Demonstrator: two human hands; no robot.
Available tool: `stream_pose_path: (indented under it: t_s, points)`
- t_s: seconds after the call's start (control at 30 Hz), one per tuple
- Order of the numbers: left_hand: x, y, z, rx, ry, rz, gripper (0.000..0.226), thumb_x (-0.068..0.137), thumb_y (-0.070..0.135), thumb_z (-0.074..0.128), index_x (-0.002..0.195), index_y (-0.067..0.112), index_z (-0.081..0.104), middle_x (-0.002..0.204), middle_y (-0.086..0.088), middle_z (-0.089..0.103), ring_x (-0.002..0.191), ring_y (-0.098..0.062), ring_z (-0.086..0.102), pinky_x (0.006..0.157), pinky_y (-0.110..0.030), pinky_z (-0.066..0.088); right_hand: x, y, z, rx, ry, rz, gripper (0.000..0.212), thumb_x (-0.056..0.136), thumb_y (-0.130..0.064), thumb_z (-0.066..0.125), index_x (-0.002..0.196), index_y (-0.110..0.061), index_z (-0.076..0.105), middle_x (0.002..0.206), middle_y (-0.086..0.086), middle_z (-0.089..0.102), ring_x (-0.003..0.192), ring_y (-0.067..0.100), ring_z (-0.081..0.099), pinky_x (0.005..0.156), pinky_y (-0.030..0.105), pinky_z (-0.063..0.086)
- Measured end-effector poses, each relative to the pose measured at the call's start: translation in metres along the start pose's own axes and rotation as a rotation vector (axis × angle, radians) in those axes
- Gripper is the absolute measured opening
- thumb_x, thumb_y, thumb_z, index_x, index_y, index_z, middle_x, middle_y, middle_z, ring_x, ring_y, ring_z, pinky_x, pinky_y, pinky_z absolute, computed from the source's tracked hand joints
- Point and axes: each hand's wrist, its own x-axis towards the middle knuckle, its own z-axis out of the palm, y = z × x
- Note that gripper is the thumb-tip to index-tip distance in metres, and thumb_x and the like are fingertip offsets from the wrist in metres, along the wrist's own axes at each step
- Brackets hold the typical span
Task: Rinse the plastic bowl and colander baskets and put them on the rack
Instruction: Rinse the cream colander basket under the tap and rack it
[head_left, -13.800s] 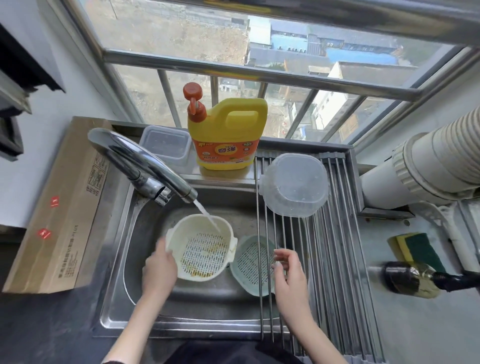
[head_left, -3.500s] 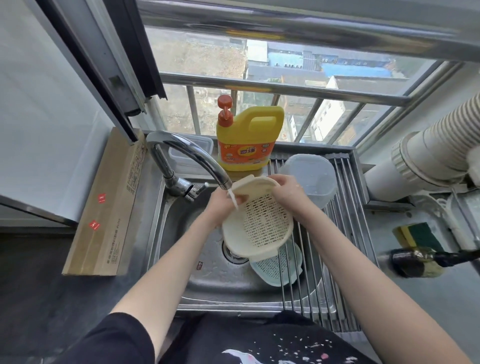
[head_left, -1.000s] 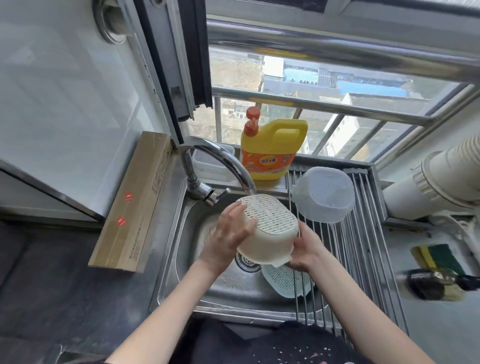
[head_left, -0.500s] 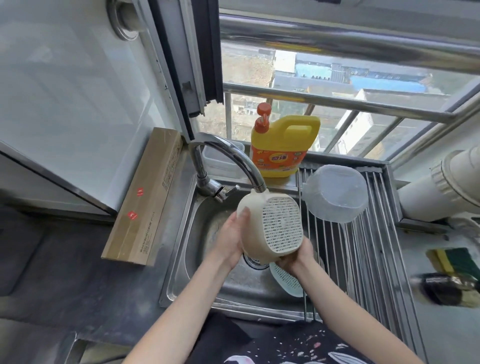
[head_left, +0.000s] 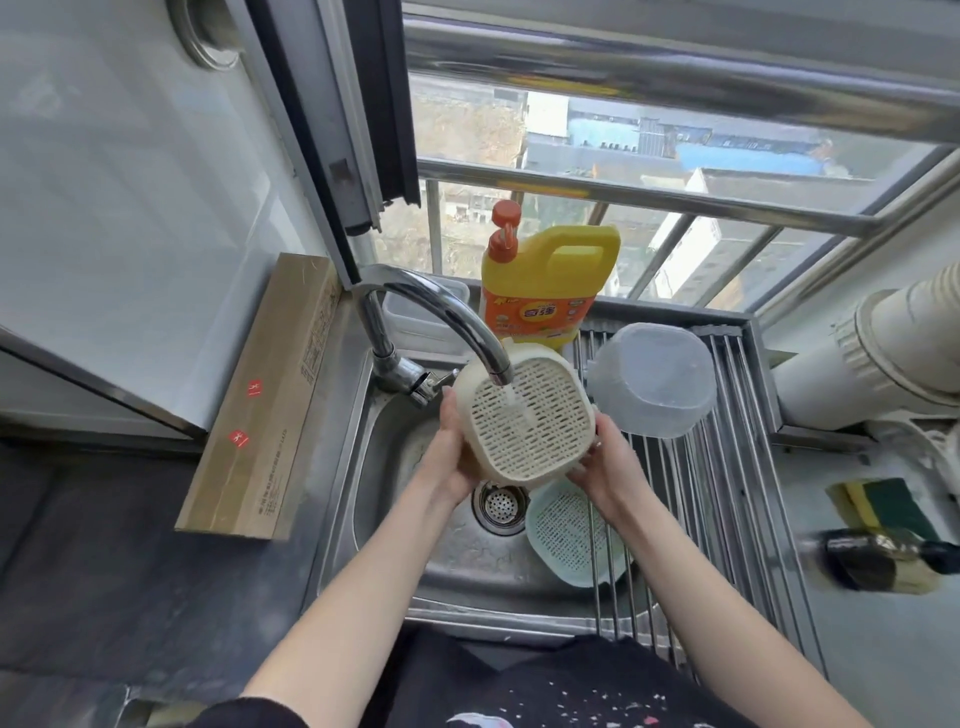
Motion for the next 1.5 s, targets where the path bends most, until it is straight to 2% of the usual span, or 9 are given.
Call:
stream_pose_path:
  t_s: [0.17,0.37,0.57,0.7,0.83,1.03,1.27,1.37,1.5]
  points:
    - [-0.013,-0.015,-0.008,-0.158,-0.017,-0.158,0.080,0.084,0.077,0.032,0.131,0.016,0.054,0.128,-0.017,0.061,0.124,-0.035,0.050,0.105,-0.053,0.039,0.008,-0.017,0.008,-0.195,0.201,-0.084,0.028,0.095,-0.034,0.049,0.088,-0.011,0.063,0.077,0.002,0.065,0.070,0.015,0.058,0.063,0.031,0.044]
    - [-0.040,-0.044,-0.012,-0.304,0.079,-0.259,0.058,0.096,0.057,0.030,0.120,0.012,0.058,0.093,-0.021,0.073,0.098,-0.036,0.060,0.067,-0.047,0.059,0.024,-0.035,0.017,-0.489,0.255,0.077,0.035,0.086,-0.024,0.052,0.102,0.004,0.065,0.099,0.018,0.069,0.082,0.020,0.053,0.070,0.032,0.038]
    - [-0.062,-0.045,-0.039,-0.479,0.251,-0.154,0.054,0.096,0.050,0.029,0.123,0.012,0.054,0.110,-0.024,0.062,0.098,-0.039,0.058,0.069,-0.047,0.056,0.035,-0.037,0.051,-0.932,-0.071,0.286,0.013,0.083,-0.023,0.055,0.078,-0.014,0.063,0.087,0.006,0.066,0.077,0.021,0.057,0.071,0.035,0.048]
    - [-0.067,-0.009,-0.057,-0.084,0.256,0.142,0.042,0.097,0.042,0.039,0.115,0.012,0.064,0.115,-0.020,0.065,0.111,-0.033,0.059,0.099,-0.050,0.046,0.029,-0.005,0.054,-0.395,-0.251,0.410,0.015,0.077,-0.029,0.070,0.075,-0.017,0.062,0.077,0.004,0.062,0.069,0.019,0.056,0.070,0.034,0.043]
    - [-0.060,0.029,-0.053,0.476,0.326,0.338,0.018,0.091,0.030,0.056,0.091,0.015,0.065,0.095,-0.009,0.065,0.092,-0.023,0.057,0.088,-0.041,0.046,0.000,0.025,0.037,-0.075,-0.322,0.387,0.017,0.093,-0.019,0.043,0.087,-0.007,0.054,0.083,0.009,0.056,0.079,0.020,0.054,0.078,0.038,0.045]
    - [-0.037,0.039,-0.024,0.702,0.210,0.136,0.033,0.093,0.037,0.055,0.096,0.006,0.066,0.092,-0.012,0.068,0.082,-0.023,0.059,0.073,-0.033,0.046,-0.029,0.014,0.009,-0.391,-0.246,0.259,0.058,0.082,-0.067,0.047,0.124,-0.028,0.051,0.118,0.005,0.066,0.106,0.027,0.065,0.078,0.044,0.057]
    - [-0.050,0.025,0.001,0.799,-0.095,-0.086,0.045,0.096,0.047,0.042,0.127,0.016,0.053,0.117,-0.006,0.066,0.094,-0.017,0.065,0.077,-0.036,0.054,-0.053,0.001,-0.036,-0.449,-0.185,0.307,0.078,0.069,-0.076,0.054,0.125,-0.024,0.039,0.094,0.019,0.068,0.076,0.032,0.071,0.079,0.047,0.057]
    - [-0.059,0.018,-0.014,0.899,-0.195,-0.240,0.054,0.087,0.058,0.052,0.132,0.029,0.053,0.127,0.001,0.064,0.113,-0.021,0.062,0.080,-0.046,0.056,-0.059,0.014,-0.044,-0.489,-0.040,0.211,0.098,0.058,-0.085,0.058,0.129,-0.017,0.052,0.119,0.012,0.065,0.103,0.032,0.065,0.078,0.051,0.058]
    - [-0.076,0.006,-0.033,0.996,-0.196,-0.434,0.071,0.077,0.064,0.055,0.134,0.022,0.050,0.119,-0.006,0.067,0.100,-0.024,0.068,0.076,-0.041,0.057,-0.073,0.020,-0.037,-0.820,-0.038,0.262,0.101,0.066,-0.086,0.045,0.129,-0.006,0.052,0.109,0.009,0.064,0.089,0.021,0.067,0.071,0.034,0.060]
